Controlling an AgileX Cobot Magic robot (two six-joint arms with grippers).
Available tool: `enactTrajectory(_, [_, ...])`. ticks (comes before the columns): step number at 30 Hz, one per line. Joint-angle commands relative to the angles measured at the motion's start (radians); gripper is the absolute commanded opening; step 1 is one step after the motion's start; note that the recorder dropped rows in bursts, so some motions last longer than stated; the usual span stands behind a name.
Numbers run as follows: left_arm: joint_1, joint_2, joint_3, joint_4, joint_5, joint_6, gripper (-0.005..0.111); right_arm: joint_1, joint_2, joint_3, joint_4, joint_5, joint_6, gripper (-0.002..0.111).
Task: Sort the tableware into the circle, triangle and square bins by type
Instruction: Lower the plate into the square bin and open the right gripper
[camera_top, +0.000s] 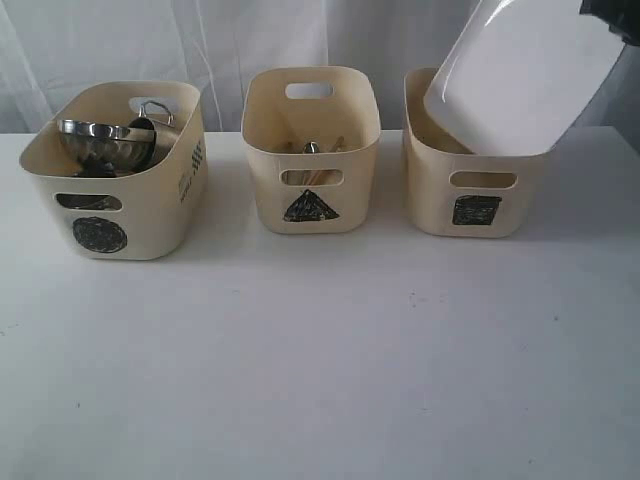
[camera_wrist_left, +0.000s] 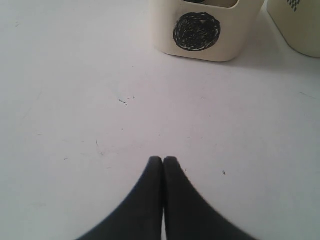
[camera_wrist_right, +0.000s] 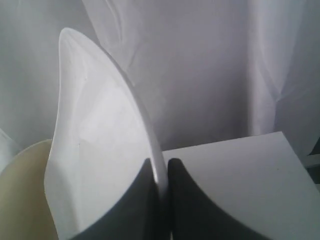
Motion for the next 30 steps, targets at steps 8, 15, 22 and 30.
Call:
enactTrajectory(8, [0.003, -0.004, 0.002, 0.001, -0.001, -0.002, 0.000, 0.042, 0.044, -0.013, 0.027, -0.100, -0.153, 0.000])
enactTrajectory(15, [0.003, -0.004, 0.002, 0.001, -0.001, -0.002, 0.000, 0.042, 0.046, -0.013, 0.027, -0.056, -0.176, 0.032])
enactTrajectory(22, [0.003, -0.004, 0.002, 0.001, -0.001, -0.002, 0.000, 0.042, 0.007, -0.013, 0.029, 0.052, -0.161, 0.041])
enactTrajectory(30, [0.003, -0.004, 0.002, 0.001, -0.001, -0.002, 0.000, 0.042, -0.151, -0.011, 0.024, 0.199, -0.032, 0.022])
